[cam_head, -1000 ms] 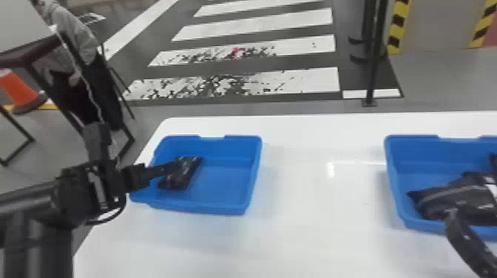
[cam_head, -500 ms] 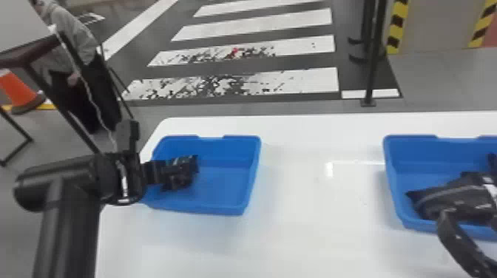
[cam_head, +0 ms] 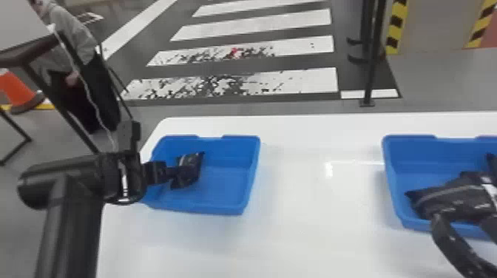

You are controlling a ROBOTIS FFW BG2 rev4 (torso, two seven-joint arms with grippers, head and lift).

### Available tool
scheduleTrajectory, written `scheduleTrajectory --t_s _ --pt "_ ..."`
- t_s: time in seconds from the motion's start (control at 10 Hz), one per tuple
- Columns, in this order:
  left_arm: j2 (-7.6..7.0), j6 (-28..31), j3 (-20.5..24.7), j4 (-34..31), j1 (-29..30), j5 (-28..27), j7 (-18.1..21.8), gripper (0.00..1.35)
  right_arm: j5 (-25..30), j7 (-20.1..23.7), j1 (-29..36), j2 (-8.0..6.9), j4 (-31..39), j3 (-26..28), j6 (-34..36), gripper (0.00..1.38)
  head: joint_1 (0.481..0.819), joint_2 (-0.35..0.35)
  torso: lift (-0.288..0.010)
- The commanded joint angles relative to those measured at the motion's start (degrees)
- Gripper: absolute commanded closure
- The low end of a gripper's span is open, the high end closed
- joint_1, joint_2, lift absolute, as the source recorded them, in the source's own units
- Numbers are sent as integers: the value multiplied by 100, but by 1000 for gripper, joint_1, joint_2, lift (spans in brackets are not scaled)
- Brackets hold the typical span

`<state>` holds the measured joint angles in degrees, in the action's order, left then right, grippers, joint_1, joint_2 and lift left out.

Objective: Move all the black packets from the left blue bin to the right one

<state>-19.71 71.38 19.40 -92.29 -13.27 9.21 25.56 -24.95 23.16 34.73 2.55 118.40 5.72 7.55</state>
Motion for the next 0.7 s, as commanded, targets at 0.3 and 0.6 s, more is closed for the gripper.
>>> scheduleTrajectory --t_s 0.3,0.6 --pt "108 -64 185 -2028 932 428 168 1208 -53 49 0 0 78 -1 46 147 695 262 -185" --pt "345 -402 173 -3561 1790 1239 291 1208 -224 172 -70 26 374 -264 229 147 695 207 -185"
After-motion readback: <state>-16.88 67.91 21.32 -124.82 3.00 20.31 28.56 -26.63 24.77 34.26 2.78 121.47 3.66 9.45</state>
